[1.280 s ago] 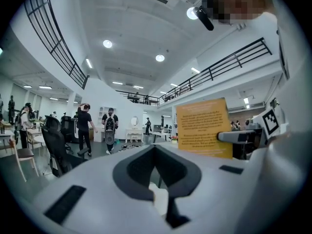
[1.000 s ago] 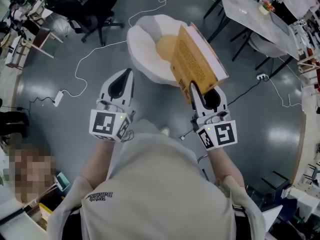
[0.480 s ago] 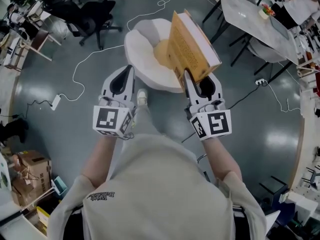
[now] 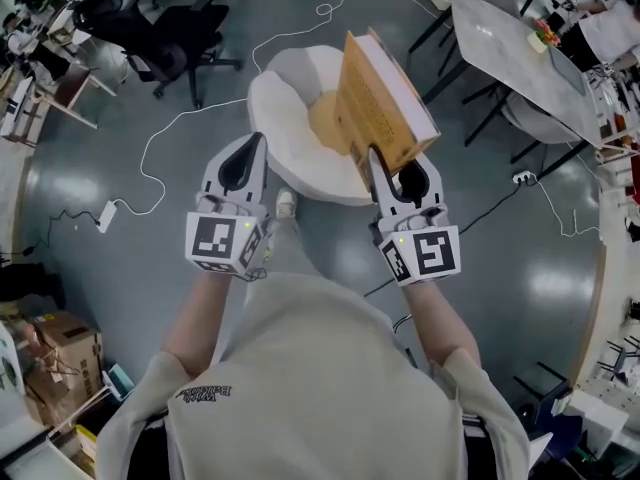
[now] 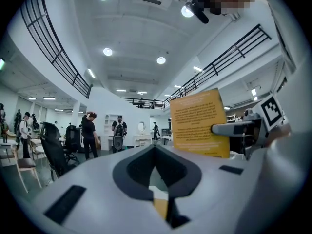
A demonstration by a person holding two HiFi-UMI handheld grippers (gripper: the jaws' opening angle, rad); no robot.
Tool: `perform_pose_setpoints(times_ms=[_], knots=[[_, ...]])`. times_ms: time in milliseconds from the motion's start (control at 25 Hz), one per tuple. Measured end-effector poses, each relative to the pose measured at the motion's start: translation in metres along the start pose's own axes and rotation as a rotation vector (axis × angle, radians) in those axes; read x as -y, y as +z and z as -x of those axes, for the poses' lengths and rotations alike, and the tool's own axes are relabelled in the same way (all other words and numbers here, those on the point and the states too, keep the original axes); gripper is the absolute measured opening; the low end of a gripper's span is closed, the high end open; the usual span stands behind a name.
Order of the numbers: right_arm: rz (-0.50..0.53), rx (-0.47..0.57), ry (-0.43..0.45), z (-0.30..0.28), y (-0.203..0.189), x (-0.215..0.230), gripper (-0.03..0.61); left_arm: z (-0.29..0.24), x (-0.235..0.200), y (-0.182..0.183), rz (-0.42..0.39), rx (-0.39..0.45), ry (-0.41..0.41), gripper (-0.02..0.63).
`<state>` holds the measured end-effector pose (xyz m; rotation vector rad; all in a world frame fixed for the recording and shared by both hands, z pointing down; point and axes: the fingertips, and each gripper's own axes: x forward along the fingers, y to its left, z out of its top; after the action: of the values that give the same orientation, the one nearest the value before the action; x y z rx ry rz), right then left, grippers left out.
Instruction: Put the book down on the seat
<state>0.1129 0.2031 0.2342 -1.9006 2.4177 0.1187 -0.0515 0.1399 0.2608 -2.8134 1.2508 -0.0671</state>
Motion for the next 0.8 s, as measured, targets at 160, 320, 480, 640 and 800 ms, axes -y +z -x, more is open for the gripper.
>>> perform_pose_setpoints(times_ms=[160, 320, 480, 640, 800], knots=[[-0.012, -0.029, 0.001, -0.048, -0.014, 0.007, 0.144, -0.036, -0.038, -0.007, 0.004, -0.021, -0.007, 0.009], [-0.031, -0.073, -0.011, -0.099, -0.03, 0.016, 0.144, -0.075, -0.078, -0.016, 0.008, -0.039, -0.015, 0.009], [-0.037, -0.109, -0.028, -0.152, -0.043, 0.029, 0.144, -0.117, -0.117, -0.022, 0.016, -0.051, -0.03, 0.009], [-0.043, -0.134, -0.05, -0.207, -0.052, 0.042, 0.144, -0.158, -0.158, -0.024, 0.022, -0.06, -0.044, 0.009], [-0.035, -0.149, -0.055, -0.259, -0.054, 0.051, 0.144, -0.194, -0.196, -0.025, 0.024, -0.069, -0.059, 0.009]])
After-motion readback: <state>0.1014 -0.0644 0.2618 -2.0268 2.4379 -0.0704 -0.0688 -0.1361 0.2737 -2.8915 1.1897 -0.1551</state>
